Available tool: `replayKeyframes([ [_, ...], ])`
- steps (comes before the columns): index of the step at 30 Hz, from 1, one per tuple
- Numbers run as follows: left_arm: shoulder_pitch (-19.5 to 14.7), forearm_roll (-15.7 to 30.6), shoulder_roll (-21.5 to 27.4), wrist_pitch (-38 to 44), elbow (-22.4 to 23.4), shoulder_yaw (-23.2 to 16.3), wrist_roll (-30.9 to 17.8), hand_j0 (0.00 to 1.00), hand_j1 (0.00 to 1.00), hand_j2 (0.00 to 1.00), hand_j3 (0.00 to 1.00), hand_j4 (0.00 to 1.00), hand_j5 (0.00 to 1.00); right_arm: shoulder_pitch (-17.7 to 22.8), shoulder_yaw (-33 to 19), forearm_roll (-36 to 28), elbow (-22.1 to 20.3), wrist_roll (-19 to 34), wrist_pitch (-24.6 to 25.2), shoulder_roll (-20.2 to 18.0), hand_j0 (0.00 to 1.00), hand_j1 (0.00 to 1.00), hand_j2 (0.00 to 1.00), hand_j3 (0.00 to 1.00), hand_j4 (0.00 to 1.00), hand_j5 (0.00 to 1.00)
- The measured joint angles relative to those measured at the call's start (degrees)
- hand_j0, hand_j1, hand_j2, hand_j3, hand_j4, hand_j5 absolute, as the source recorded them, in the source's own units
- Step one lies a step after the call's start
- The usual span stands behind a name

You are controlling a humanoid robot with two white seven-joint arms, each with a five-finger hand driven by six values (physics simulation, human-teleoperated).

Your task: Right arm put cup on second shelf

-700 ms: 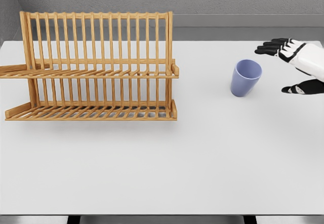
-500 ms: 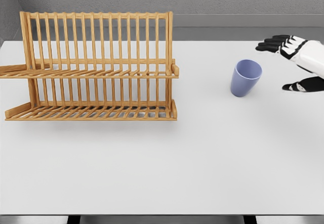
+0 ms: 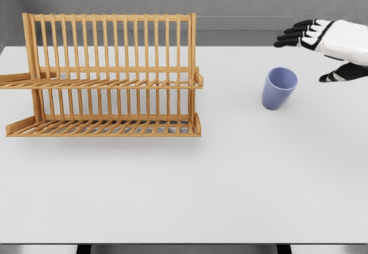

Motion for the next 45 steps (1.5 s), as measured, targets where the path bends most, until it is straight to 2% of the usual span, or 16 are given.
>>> replayKeyframes([
  [2, 0.0, 0.0, 0.0, 0.0, 0.0, 0.0, 0.0, 1.0, 1.0, 1.0, 1.0, 1.0, 1.0, -3.34, 4.24, 0.06, 3.99, 0.12, 0.01, 1.45, 1.0, 1.0, 1.0, 1.0, 1.0, 1.0],
  [4, 0.0, 0.0, 0.0, 0.0, 0.0, 0.0, 0.0, 1.0, 1.0, 1.0, 1.0, 1.0, 1.0, -4.31, 7.98, 0.42, 7.65, 0.2, 0.24, 2.43, 1.0, 1.0, 1.0, 1.0, 1.0, 1.0],
  [6, 0.0, 0.0, 0.0, 0.0, 0.0, 0.0, 0.0, 1.0, 1.0, 1.0, 1.0, 1.0, 1.0, -6.33, 10.2, 2.79, 9.65, 0.23, 2.74, 3.17, 1.0, 1.0, 1.0, 1.0, 1.0, 1.0],
  [9, 0.0, 0.0, 0.0, 0.0, 0.0, 0.0, 0.0, 1.0, 1.0, 1.0, 1.0, 1.0, 1.0, -7.12, 12.52, 5.05, 11.04, 0.26, 5.5, 4.02, 1.0, 1.0, 1.0, 1.0, 1.0, 1.0],
  [14, 0.0, -0.01, 0.0, 0.0, 0.0, 0.0, 0.0, 1.0, 1.0, 1.0, 1.0, 1.0, 1.0, -9.41, 15.08, 6.01, 11.84, 0.26, 6.75, 4.63, 1.0, 1.0, 1.0, 1.0, 1.0, 1.0],
  [16, 0.0, -0.02, 0.0, 0.0, 0.0, 0.0, 0.0, 1.0, 1.0, 1.0, 1.0, 1.0, 1.0, -13.53, 17.47, 6.01, 13.28, 0.25, 6.99, 5.74, 1.0, 1.0, 1.0, 1.0, 1.0, 1.0],
  [21, 0.0, -0.02, 0.0, 0.0, -0.01, 0.0, 0.0, 1.0, 1.0, 1.0, 1.0, 1.0, 1.0, -13.89, 21.97, 6.24, 15.98, 0.27, 7.03, 7.62, 1.0, 1.0, 1.0, 1.0, 1.0, 1.0],
  [31, 0.0, -0.01, 0.0, 0.0, -0.01, 0.0, 0.0, 1.0, 1.0, 1.0, 1.0, 1.0, 1.0, -14.59, 24.88, 6.39, 19.55, 0.27, 7.15, 8.8, 1.0, 1.0, 1.0, 1.0, 1.0, 1.0],
  [45, 0.0, 0.0, 0.0, 0.0, -0.01, 0.0, 0.0, 1.0, 1.0, 1.0, 1.0, 1.0, 1.0, -18.2, 28.37, 6.37, 26.3, 0.26, 7.18, 11.54, 1.0, 1.0, 1.0, 1.0, 1.0, 1.0],
])
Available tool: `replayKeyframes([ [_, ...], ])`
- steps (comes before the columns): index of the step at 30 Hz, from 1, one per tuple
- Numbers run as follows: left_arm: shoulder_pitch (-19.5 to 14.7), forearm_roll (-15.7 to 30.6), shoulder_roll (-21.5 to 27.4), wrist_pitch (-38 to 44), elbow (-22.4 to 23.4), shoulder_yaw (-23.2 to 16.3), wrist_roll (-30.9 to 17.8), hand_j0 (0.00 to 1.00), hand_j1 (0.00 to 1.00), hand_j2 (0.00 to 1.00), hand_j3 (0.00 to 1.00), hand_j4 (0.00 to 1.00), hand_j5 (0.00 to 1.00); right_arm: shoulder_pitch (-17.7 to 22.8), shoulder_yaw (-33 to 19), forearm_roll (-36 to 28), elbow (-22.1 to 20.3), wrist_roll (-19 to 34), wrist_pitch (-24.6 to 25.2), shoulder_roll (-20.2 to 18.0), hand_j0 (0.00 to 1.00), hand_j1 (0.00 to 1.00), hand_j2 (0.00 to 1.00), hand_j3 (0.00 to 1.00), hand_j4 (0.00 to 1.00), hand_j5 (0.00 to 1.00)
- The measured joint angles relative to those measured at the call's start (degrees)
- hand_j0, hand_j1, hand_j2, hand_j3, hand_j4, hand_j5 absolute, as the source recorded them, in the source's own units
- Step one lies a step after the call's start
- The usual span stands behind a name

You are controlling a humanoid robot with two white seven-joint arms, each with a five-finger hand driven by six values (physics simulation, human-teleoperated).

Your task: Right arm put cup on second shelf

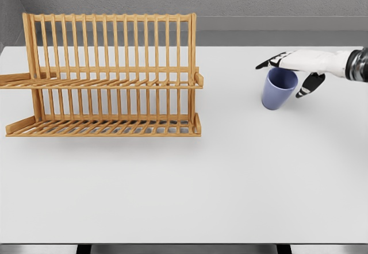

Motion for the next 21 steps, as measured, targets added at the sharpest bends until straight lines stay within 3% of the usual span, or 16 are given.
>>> replayKeyframes([
  [7, 0.0, 0.01, 0.0, 0.0, 0.0, 0.0, 0.0, 1.0, 1.0, 1.0, 1.0, 1.0, 1.0, 0.0, 0.73, -0.01, 0.73, 0.0, -0.12, 1.04, 1.0, 1.0, 1.0, 1.0, 1.0, 1.0],
  [9, 0.0, 0.0, 0.0, 0.0, 0.0, 0.0, 0.0, 1.0, 1.0, 1.0, 1.0, 1.0, 1.0, 0.0, 0.91, 0.03, 0.78, 0.0, -0.09, 1.09, 0.78, 0.78, 0.78, 0.78, 0.78, 0.78],
  [12, 0.0, -0.01, 0.0, 0.0, 0.0, 0.0, 0.0, 1.0, 1.0, 1.0, 1.0, 1.0, 1.0, 0.0, 1.02, 0.04, 0.82, 0.01, -0.08, 1.11, 0.68, 0.68, 0.68, 0.68, 0.68, 0.68],
  [15, 0.0, -0.01, 0.0, 0.0, 0.0, 0.0, 0.0, 1.0, 1.0, 1.0, 1.0, 1.0, 1.0, 0.0, 1.02, -0.09, 0.76, 0.08, -0.09, 1.11, 0.62, 0.62, 0.62, 0.62, 0.62, 0.62],
  [21, 0.0, -0.01, 0.0, 0.0, 0.0, 0.0, 0.0, 1.0, 1.0, 1.0, 1.0, 1.0, 1.0, -0.09, 0.95, -0.02, 0.46, 0.02, -0.17, 0.88, 0.62, 0.62, 0.62, 0.62, 0.62, 0.62],
])
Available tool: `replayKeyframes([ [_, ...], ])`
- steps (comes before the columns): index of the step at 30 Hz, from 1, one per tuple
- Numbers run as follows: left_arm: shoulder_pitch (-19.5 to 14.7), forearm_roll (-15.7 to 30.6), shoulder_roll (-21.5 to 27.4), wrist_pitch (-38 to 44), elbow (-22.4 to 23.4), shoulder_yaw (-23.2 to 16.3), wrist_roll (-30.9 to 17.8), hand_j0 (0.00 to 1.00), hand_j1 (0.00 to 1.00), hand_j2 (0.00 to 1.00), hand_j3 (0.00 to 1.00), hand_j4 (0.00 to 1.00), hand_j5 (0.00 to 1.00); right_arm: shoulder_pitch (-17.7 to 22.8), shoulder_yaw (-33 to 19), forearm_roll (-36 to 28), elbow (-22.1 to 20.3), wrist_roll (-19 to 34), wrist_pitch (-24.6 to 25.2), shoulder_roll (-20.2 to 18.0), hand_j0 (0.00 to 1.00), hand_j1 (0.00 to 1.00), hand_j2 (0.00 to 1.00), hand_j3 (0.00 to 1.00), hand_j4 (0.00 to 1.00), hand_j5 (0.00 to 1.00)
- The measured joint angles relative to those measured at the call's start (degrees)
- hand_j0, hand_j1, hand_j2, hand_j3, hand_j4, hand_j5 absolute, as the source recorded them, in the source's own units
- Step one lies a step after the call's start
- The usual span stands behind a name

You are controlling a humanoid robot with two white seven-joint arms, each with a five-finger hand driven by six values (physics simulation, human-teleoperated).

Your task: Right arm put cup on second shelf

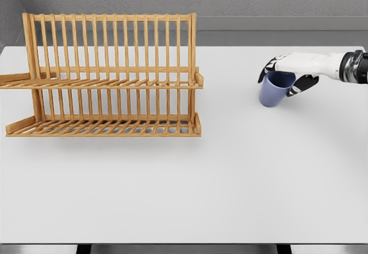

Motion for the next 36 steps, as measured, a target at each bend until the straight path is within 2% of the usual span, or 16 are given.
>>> replayKeyframes([
  [10, 0.0, 0.01, 0.0, 0.0, 0.0, 0.0, 0.0, 1.0, 1.0, 1.0, 1.0, 1.0, 1.0, -0.62, -1.08, 0.05, -2.15, 0.0, -0.75, -0.88, 0.62, 0.62, 0.62, 0.62, 0.62, 0.62],
  [22, 0.0, 0.0, 0.0, 0.0, 0.0, 0.0, 0.0, 1.0, 1.0, 1.0, 1.0, 1.0, 1.0, 0.09, -6.29, 0.07, -9.68, 0.0, -0.83, -3.83, 0.62, 0.62, 0.62, 0.62, 0.62, 0.62],
  [29, 0.0, 0.02, 0.0, 0.0, 0.0, 0.0, 0.0, 1.0, 1.0, 1.0, 1.0, 1.0, 1.0, -0.53, -6.91, 0.13, -14.03, 0.0, -0.8, -4.27, 0.62, 0.62, 0.62, 0.62, 0.62, 0.62],
  [36, 0.0, 0.01, 0.0, 0.0, 0.0, 0.0, 0.0, 1.0, 1.0, 1.0, 1.0, 1.0, 1.0, -0.53, -7.25, 0.1, -20.29, 0.01, -0.78, -4.2, 0.62, 0.62, 0.62, 0.62, 0.62, 0.62],
])
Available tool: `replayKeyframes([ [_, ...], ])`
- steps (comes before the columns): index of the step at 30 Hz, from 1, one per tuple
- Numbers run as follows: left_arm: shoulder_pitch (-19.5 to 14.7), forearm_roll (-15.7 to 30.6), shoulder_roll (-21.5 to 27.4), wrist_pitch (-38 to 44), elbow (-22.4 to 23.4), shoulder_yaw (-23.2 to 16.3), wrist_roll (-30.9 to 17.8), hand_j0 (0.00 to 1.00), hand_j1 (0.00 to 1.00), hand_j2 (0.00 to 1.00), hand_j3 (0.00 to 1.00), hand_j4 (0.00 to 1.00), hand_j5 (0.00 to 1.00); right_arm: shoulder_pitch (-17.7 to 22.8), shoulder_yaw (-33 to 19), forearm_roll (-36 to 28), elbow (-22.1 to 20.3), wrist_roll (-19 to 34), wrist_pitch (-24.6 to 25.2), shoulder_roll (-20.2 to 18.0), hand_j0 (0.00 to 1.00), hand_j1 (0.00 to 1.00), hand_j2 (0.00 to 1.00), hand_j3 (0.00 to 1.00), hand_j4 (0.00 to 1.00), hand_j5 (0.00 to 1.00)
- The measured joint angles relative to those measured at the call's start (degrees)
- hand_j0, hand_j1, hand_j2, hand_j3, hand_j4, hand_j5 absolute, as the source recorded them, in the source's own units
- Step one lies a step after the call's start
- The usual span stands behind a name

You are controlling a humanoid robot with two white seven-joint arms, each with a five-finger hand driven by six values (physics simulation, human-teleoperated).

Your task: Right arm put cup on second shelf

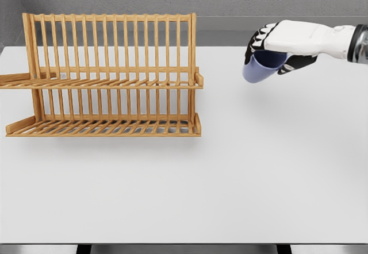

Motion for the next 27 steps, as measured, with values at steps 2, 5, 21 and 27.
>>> replayKeyframes([
  [2, 0.0, 0.01, 0.0, 0.0, 0.0, 0.0, 0.0, 1.0, 1.0, 1.0, 1.0, 1.0, 1.0, 0.18, -1.22, -0.03, -1.54, 0.02, 0.01, 0.03, 0.62, 0.62, 0.62, 0.62, 0.62, 0.62],
  [5, 0.0, 0.0, 0.0, 0.0, 0.0, 0.0, 0.0, 1.0, 1.0, 1.0, 1.0, 1.0, 1.0, 0.0, -2.16, -0.1, -3.3, 0.0, -0.03, 0.06, 0.62, 0.62, 0.62, 0.62, 0.62, 0.62],
  [21, 0.0, -0.01, 0.0, 0.0, 0.0, 0.0, -0.01, 1.0, 1.0, 1.0, 1.0, 1.0, 1.0, -2.11, -2.35, -0.11, -10.58, 0.02, -0.03, 2.8, 0.62, 0.62, 0.62, 0.62, 0.62, 0.62],
  [27, 0.0, 0.01, 0.0, 0.0, 0.0, 0.0, 0.0, 1.0, 1.0, 1.0, 1.0, 1.0, 1.0, -3.16, -2.06, -0.16, -11.22, -0.01, 0.02, 4.7, 0.62, 0.62, 0.62, 0.62, 0.62, 0.62],
])
